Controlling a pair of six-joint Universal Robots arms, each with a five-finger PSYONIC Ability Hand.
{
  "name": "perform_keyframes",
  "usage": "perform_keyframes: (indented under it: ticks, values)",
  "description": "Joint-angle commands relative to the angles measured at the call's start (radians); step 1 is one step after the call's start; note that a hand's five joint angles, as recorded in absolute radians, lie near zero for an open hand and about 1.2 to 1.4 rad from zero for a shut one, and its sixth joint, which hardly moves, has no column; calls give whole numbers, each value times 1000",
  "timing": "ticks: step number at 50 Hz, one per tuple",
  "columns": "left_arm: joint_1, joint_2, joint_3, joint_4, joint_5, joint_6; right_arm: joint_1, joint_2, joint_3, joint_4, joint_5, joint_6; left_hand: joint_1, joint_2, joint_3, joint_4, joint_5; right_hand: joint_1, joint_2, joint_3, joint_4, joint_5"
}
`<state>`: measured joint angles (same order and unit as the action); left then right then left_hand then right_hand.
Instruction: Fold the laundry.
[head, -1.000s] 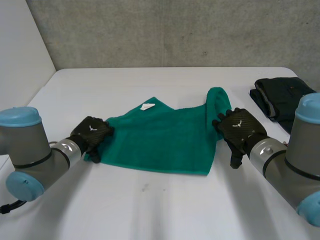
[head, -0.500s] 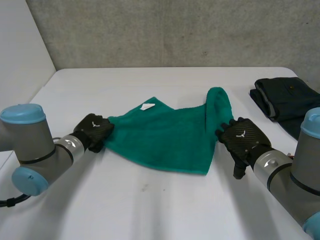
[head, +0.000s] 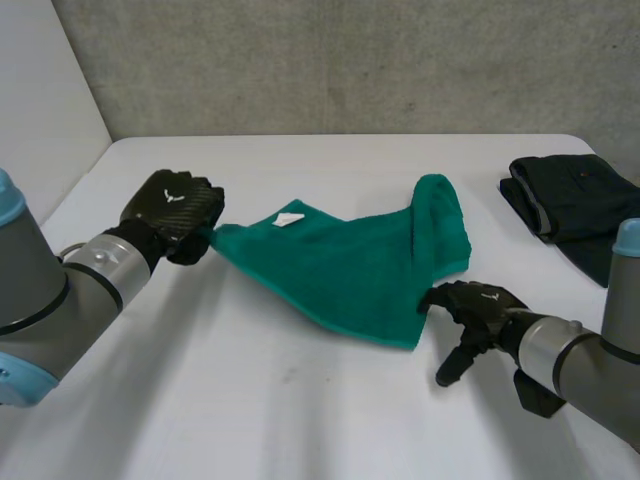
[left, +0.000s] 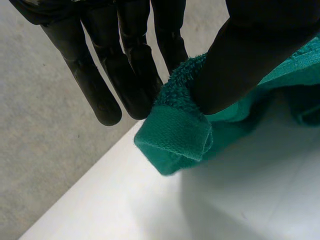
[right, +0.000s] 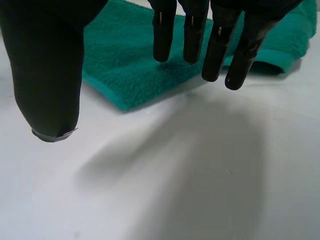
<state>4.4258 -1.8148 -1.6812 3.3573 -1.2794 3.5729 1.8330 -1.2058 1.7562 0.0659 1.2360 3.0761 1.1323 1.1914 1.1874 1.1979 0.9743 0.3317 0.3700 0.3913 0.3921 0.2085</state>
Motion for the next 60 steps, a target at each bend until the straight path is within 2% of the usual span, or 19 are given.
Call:
perform_keyframes:
  ticks: [1, 7, 16, 26, 37, 53, 56, 57, 58, 60]
  values:
    - [-22, 84, -3, -21, 0, -46, 18, 110, -109, -20, 3, 69, 264, 205, 209, 198, 247, 123, 85, 64, 63, 72]
    - [-28, 163, -3, -24, 2, -104, 101, 196, -228, -20, 20, 70, 264, 205, 209, 198, 247, 103, 64, 43, 42, 51]
    - [-39, 193, -2, -24, 0, -111, 187, 299, -366, -20, 63, 73, 264, 205, 209, 198, 247, 109, 70, 49, 48, 57]
    - [-40, 212, 15, -24, -3, -120, 216, 403, -471, -26, 175, 67, 264, 205, 209, 198, 247, 223, 185, 163, 163, 172]
    - [-45, 253, 28, -21, -5, -170, 232, 405, -497, -49, 181, 73, 264, 205, 209, 198, 247, 528, 490, 468, 468, 477]
    - [-43, 253, 34, -21, -6, -174, 273, 437, -567, -43, 178, 82, 264, 205, 209, 198, 247, 473, 434, 413, 412, 421]
    - [-43, 253, 35, -21, -8, -174, 273, 453, -589, -41, 174, 108, 264, 205, 209, 198, 247, 601, 563, 542, 541, 550]
    - [-43, 253, 35, -21, -8, -175, 273, 459, -601, -40, 172, 130, 264, 205, 209, 198, 247, 901, 863, 841, 841, 850]
    - [-43, 253, 38, -21, -8, -175, 273, 460, -606, -41, 172, 139, 264, 205, 209, 198, 247, 1063, 1025, 1003, 1002, 1012]
    - [-43, 253, 43, -21, -11, -181, 272, 456, -619, -38, 171, 170, 264, 205, 209, 198, 247, 1065, 1026, 1005, 1004, 1013]
